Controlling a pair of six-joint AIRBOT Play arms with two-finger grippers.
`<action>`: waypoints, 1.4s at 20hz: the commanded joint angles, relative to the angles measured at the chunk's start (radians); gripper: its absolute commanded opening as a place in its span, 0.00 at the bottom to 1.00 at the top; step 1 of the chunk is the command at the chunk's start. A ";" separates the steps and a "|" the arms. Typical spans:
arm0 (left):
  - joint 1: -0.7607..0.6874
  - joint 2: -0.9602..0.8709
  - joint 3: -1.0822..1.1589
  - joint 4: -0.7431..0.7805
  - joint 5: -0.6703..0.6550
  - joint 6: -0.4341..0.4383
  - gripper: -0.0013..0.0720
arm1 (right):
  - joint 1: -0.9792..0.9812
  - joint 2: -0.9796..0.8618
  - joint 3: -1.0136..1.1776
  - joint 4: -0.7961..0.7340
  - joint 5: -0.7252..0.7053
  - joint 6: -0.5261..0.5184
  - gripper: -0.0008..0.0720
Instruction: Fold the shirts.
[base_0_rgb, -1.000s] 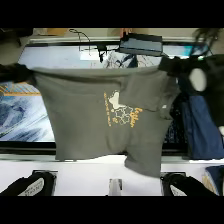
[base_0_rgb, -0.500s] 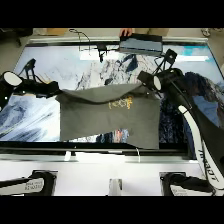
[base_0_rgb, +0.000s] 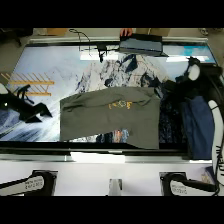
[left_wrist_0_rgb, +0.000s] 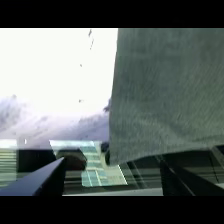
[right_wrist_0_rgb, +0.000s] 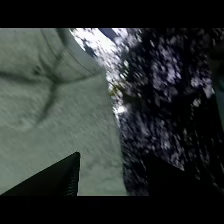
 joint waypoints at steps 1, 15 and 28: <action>0.092 0.093 -0.269 -0.071 0.019 0.042 0.83 | -0.160 0.009 -0.029 0.167 0.222 -0.226 0.54; -0.070 0.045 -0.501 -0.288 0.436 0.073 0.74 | -0.166 0.009 -0.066 0.237 0.201 -0.245 0.54; -0.088 0.138 -0.499 -0.288 0.407 0.102 0.07 | -0.166 -0.143 -0.285 0.371 -0.044 -0.348 0.59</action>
